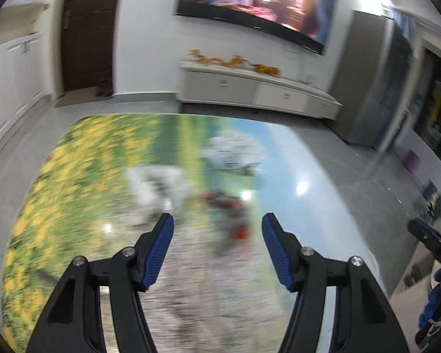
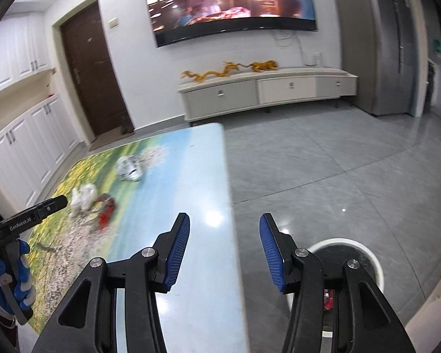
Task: Collect trash
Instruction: 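Move both open tools back toward the white bags on the table, then grasp the white plastic bag with the left tool while the right grasps red-clear wrapper, then carry both items over the bin and open both tools to drop them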
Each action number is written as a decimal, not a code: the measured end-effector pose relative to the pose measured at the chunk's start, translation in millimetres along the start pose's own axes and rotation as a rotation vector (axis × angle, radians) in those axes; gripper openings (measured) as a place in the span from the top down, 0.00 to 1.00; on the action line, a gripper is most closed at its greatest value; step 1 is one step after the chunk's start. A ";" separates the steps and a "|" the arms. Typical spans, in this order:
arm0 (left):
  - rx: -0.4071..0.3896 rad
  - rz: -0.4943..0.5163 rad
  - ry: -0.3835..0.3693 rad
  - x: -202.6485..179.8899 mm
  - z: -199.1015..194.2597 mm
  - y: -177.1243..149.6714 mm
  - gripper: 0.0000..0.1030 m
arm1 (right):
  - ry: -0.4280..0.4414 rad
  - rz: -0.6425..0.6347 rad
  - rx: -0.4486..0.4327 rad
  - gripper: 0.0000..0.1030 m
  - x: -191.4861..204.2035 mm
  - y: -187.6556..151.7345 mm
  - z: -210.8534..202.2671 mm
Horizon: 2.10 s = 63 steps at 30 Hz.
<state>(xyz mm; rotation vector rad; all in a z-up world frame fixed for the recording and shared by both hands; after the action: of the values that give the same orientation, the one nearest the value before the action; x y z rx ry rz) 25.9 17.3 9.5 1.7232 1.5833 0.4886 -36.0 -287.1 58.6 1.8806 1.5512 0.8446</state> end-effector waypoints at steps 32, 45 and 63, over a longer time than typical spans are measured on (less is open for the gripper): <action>0.144 -0.050 0.008 87.0 103.1 20.6 0.47 | 0.352 -0.216 0.262 0.53 205.6 14.8 162.1; 0.119 -0.014 0.050 82.8 83.0 2.3 0.78 | 0.321 -0.266 0.311 0.86 208.3 -6.2 165.8; -0.002 -0.008 0.060 62.0 1.0 -11.2 0.80 | 0.311 -0.198 0.169 0.88 165.7 -7.8 83.3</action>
<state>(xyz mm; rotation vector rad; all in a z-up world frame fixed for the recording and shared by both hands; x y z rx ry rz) 29.3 76.6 -11.4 1.7141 1.6309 0.5419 44.7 -124.7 18.7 1.7302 2.0170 0.9758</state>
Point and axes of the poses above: each gripper's, at about its wrist camera, not at the fingertips, and z roughly the way its jaws point, x to its left, y to its top, the point moved 2 cm from there along z, roughly the way its jaws point, and after that the axes turned 2 degrees about -y, right-handed, at the moved point
